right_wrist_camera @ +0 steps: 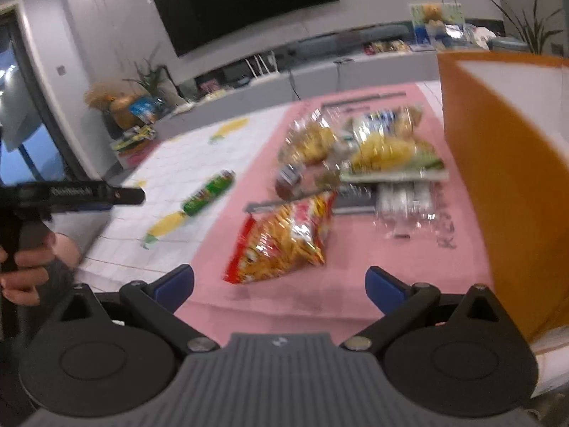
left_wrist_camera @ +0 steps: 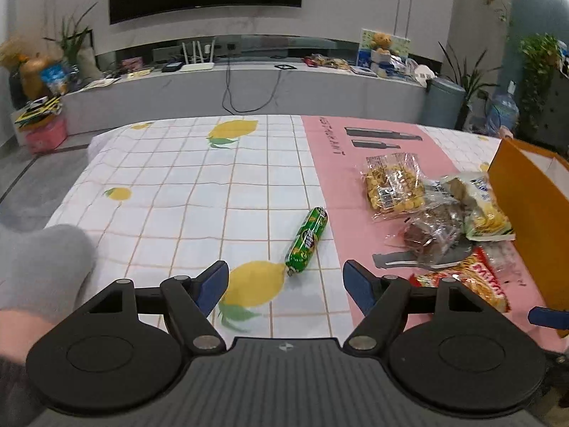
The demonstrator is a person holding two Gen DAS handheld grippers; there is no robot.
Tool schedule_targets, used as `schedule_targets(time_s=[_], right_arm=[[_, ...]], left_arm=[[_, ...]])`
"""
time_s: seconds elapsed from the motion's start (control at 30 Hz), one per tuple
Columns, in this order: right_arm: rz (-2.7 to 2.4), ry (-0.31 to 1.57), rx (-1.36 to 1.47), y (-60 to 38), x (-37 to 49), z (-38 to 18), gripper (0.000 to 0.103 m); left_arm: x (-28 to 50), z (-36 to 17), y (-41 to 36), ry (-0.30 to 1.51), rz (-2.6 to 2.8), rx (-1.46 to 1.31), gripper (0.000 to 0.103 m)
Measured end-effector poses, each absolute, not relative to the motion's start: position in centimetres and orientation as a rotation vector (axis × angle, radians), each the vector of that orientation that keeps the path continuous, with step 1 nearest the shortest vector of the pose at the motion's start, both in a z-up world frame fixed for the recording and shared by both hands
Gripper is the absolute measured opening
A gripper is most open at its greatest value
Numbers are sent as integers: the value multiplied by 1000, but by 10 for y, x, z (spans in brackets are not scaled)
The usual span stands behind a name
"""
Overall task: Organize snacks
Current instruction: 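Move both tools back toward the remaining snacks on the pink runner, then grasp the green sausage stick with the left tool while the right tool grasps the orange fries bag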
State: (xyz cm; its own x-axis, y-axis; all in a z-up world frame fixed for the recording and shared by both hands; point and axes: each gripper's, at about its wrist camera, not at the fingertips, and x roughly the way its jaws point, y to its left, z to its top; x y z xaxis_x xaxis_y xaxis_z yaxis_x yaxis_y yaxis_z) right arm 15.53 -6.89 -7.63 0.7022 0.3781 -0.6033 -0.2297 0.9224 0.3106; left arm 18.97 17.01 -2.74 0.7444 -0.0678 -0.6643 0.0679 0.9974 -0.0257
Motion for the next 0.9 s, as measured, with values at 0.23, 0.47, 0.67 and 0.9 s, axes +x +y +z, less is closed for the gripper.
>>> schedule_targets(time_s=[0.23, 0.47, 0.67, 0.9], right_arm=[[383, 684, 140, -51, 177, -92, 100], [370, 681, 132, -35, 203, -101, 100], [379, 652, 127, -29, 213, -103, 99], [389, 602, 61, -27, 207, -108, 86]], left_arm=[[233, -41, 163, 738, -27, 80, 89], [255, -52, 158, 757, -40, 132, 90], [273, -51, 171, 783, -48, 76, 90], [285, -57, 174, 819, -117, 44, 89]])
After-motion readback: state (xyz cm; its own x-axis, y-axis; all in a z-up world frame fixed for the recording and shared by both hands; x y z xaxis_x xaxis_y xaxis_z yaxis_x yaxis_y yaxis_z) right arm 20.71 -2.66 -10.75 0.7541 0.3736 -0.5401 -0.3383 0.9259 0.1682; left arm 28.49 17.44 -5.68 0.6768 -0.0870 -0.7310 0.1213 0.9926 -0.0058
